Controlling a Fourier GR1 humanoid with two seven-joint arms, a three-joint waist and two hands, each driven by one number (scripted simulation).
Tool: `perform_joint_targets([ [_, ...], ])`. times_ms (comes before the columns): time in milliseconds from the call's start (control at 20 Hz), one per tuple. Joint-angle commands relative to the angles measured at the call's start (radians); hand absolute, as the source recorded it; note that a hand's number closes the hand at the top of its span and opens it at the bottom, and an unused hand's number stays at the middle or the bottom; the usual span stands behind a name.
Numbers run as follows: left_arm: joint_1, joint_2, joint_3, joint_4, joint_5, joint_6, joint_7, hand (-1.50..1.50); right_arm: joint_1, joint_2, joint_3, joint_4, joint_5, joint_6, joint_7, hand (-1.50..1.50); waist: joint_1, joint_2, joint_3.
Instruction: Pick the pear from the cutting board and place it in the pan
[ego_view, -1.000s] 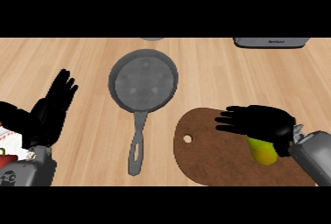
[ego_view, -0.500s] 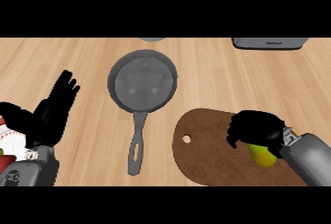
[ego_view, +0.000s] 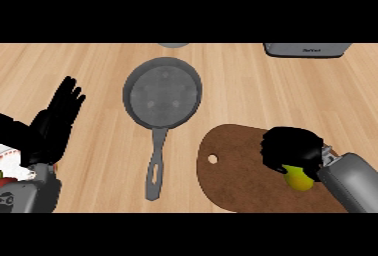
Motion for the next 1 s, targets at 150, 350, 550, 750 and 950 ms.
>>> perform_joint_targets([
  [150,0.024,-0.033,-0.030,0.008,-0.026,0.016,-0.010,0.00,-0.026,0.300,-0.083,-0.010,-0.041,0.080,0.359,1.50,0.006,0.007,0.017],
  [350,0.019,-0.014,-0.013,0.006,-0.021,0.010,-0.009,0.00,-0.014,0.383,-0.144,-0.006,0.000,0.083,0.563,1.50,-0.008,-0.009,0.011],
  [550,0.018,-0.014,-0.018,0.008,-0.020,0.005,-0.004,0.00,-0.113,0.521,-0.172,-0.066,0.100,0.018,0.817,1.50,0.015,-0.026,0.009],
  [750,0.002,-0.028,-0.040,0.019,-0.023,0.000,0.000,0.00,-0.237,0.572,-0.148,-0.115,0.192,-0.053,1.056,1.50,0.044,-0.022,0.010],
  [950,-0.011,-0.028,-0.058,0.026,-0.024,-0.021,-0.007,0.00,-0.350,0.575,-0.108,-0.125,0.210,-0.058,1.289,1.50,0.098,-0.010,0.009],
])
